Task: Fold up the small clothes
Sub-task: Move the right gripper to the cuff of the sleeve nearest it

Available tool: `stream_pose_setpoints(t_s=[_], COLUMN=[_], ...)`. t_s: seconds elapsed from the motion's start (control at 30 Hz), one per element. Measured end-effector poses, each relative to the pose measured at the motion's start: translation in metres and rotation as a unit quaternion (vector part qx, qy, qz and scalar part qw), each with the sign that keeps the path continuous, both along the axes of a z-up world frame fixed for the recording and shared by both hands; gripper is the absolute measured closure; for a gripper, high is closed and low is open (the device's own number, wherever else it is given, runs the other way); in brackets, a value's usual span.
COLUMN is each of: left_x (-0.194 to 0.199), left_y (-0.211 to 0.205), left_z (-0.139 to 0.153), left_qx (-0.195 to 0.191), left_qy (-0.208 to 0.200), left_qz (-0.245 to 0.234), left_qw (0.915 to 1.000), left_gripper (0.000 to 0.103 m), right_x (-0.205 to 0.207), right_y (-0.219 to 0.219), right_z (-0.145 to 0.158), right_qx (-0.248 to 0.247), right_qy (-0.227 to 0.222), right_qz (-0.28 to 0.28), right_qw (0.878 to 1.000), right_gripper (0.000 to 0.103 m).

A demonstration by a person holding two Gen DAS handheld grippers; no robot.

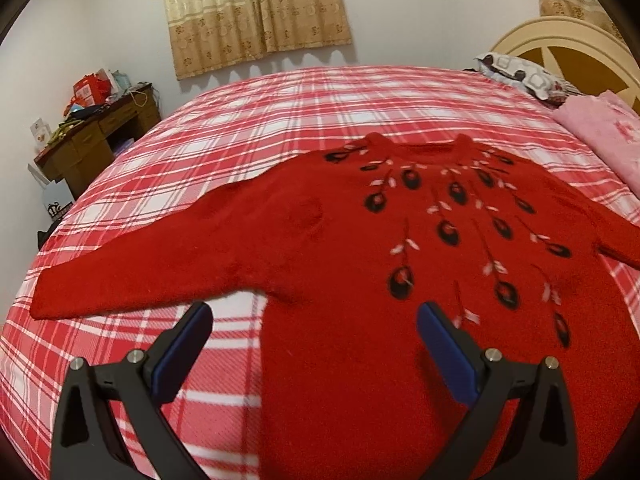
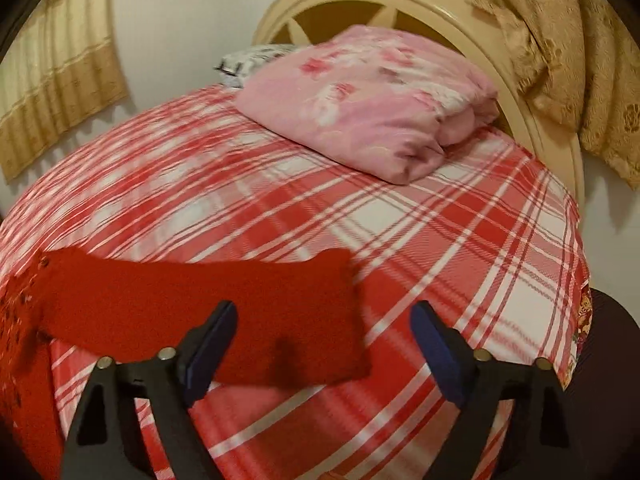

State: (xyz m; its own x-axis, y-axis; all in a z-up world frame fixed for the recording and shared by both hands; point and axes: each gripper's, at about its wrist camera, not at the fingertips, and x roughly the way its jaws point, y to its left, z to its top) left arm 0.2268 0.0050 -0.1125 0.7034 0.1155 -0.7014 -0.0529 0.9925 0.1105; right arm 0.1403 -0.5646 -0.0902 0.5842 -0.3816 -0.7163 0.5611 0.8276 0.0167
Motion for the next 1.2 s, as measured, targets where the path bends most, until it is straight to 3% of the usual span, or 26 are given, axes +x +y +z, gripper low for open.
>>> stream_pose_setpoints(t_s=[0.23,0.3,0.5,0.57,0.77,1.2], left_x=[0.008,0.008,0.003,0.001,-0.004,-0.014], left_y=[0.014,0.016,0.017,0.017,0.025,0.054], left_z=[-0.015,-0.019,-0.017,-0.017,-0.008,-0.008], left_qx=[-0.013,-0.015,-0.015,-0.013,-0.005,-0.022], left_qy=[0.019,0.027,0.026,0.026,0.011,0.004], left_qz=[0.017,0.018,0.019,0.015,0.020,0.044], left_qw=[0.9996,0.9994,0.9994,0.9995,0.9997,0.9988], left_gripper=[0.000,0.000,0.000,0.000,0.000,0.000], right_x=[0.018,0.023,0.040,0.046,0.060,0.104], right_y=[-0.027,-0.024,0.002,0.006,0.021,0.089], right_z=[-0.021,-0.021,-0.024,-0.022,-0.001,0.075], right_qx=[0.050,0.040,0.017,0.035,0.062,0.052], right_qy=[0.033,0.040,0.074,0.069,0.037,-0.015], right_qz=[-0.012,-0.011,0.040,0.056,0.075,0.154], right_qw=[0.998,0.998,0.996,0.995,0.995,0.987], right_gripper=[0.027,0.029,0.067,0.081,0.088,0.090])
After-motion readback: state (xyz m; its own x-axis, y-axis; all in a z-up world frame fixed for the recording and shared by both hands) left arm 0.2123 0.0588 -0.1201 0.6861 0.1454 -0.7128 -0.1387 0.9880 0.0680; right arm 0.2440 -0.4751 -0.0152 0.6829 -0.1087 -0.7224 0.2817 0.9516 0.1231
